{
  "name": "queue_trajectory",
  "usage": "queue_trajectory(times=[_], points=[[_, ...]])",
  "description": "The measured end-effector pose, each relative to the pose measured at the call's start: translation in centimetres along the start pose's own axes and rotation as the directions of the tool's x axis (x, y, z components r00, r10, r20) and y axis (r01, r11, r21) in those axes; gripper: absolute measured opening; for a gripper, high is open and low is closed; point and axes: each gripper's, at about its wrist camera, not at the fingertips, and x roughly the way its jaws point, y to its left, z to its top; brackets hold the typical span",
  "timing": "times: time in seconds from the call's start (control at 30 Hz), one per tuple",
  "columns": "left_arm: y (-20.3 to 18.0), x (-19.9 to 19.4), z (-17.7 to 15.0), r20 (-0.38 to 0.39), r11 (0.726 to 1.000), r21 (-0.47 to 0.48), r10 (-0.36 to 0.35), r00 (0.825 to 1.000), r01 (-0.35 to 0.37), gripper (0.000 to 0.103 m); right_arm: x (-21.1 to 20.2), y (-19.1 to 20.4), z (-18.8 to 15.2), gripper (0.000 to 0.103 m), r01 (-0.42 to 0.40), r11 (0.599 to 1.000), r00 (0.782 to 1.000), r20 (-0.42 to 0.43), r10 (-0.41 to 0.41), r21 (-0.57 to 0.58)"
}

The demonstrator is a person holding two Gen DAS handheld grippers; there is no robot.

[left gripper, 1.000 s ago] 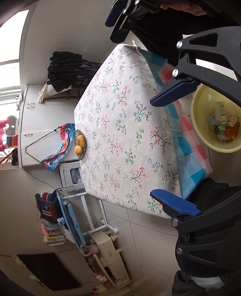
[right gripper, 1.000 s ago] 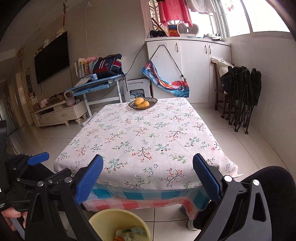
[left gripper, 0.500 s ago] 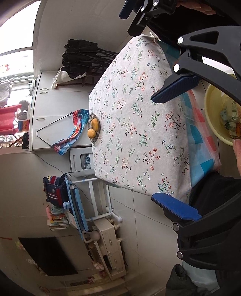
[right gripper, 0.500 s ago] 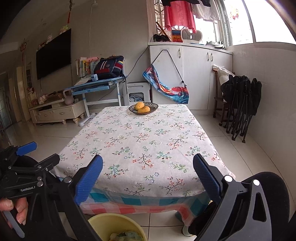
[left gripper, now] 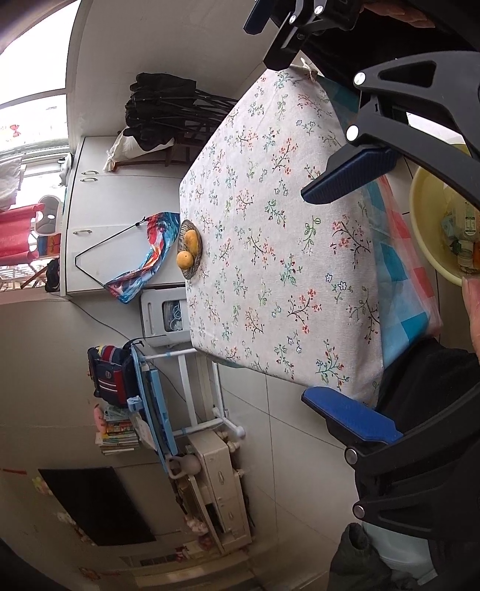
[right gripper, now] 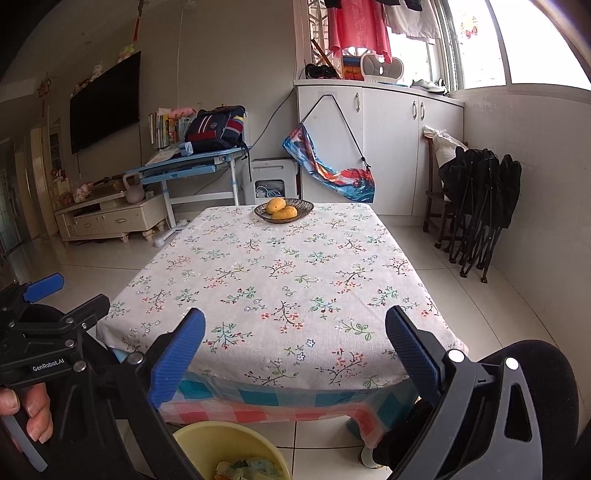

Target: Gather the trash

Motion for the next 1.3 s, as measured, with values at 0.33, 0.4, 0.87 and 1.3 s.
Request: queue_trajectory(times=[0.33,0.4,0.87,1.3], points=[[0.23,0.07,0.12,0.001,1.0,-0.007,0.011,1.0,-0.011,0.096,0.2,0.26,-0.05,0.094,0.008,1.0,1.0,-0.01,-0.008,-0.006],[0.29,0.11,0.12,-0.001,1.0,-0.01,0.014,1.0,-0.014,0.096,0.29,0.26,-0.06,0.094,0.01,1.0,1.0,-0.012,-0.01,-0.008],[0.36,0.3,0.13,-0.004,0.999,-0.011,0.038,0.999,-0.038,0.096,0.54,0.64,-0.1,0.094,0.017,1.0,1.0,-0.025,-0.017,-0.019],[0.32,0.32,0.19,0.0,0.998,-0.009,0.054,0.999,-0.054,0.096,0.67,0.77,-0.2,0.094,0.021,1.0,0.999,-0.033,-0.021,-0.021]])
